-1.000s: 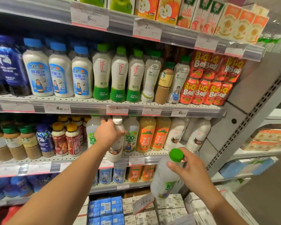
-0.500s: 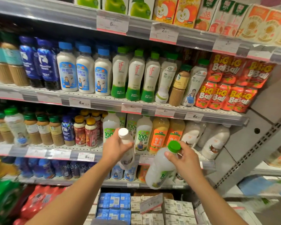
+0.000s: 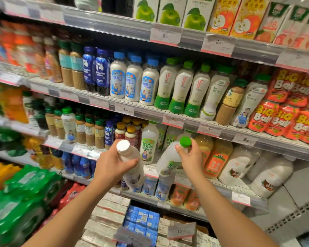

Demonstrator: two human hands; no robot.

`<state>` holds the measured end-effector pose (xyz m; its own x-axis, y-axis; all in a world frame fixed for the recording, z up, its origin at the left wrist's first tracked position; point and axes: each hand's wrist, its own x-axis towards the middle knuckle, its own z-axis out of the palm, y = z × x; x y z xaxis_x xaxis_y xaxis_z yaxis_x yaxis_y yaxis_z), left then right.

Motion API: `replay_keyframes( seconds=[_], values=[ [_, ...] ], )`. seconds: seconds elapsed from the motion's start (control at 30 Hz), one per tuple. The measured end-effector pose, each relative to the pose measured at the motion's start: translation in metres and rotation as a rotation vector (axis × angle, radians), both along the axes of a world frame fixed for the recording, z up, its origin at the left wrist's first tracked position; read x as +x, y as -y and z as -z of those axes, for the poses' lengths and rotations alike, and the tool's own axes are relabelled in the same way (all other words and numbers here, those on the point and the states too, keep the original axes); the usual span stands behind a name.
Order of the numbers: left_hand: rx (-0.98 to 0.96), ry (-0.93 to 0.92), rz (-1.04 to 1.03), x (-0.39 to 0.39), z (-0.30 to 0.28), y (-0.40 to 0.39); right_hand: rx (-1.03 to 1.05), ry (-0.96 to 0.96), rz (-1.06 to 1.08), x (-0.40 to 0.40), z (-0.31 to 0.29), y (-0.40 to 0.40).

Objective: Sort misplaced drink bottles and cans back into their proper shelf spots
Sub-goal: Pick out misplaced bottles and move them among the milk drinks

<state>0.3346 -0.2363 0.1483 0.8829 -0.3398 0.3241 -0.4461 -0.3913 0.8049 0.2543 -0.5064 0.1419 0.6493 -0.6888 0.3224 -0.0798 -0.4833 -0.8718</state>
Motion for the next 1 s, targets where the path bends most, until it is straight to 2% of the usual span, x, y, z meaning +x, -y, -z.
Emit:
replay_keyframes(
  seconds=[0.23, 0.43, 0.63, 0.73, 0.87, 1.0],
  values=[
    [0.004, -0.009, -0.049, -0.021, -0.002, -0.038, -0.003, -0.03, 0.041, 0.049, 0.003, -0.018],
    [0.044, -0.043, -0.047, -0.032, 0.006, -0.051, -0.066, -0.244, 0.091, 0.078, 0.003, -0.017],
    [0.076, -0.085, -0.053, -0.036, 0.02, -0.043, -0.305, -0.513, 0.162, 0.095, -0.023, 0.0],
    [0.082, -0.088, -0.033, -0.035, 0.027, -0.036, -0.406, -0.609, 0.133, 0.098, -0.026, 0.005],
    [0.082, -0.099, -0.003, -0.032, 0.031, -0.028, -0.52, -0.67, 0.127, 0.094, -0.025, 0.008],
    [0.085, -0.094, 0.023, -0.03, 0.029, -0.019, -0.532, -0.661, 0.124, 0.096, -0.024, 0.012]
  ],
)
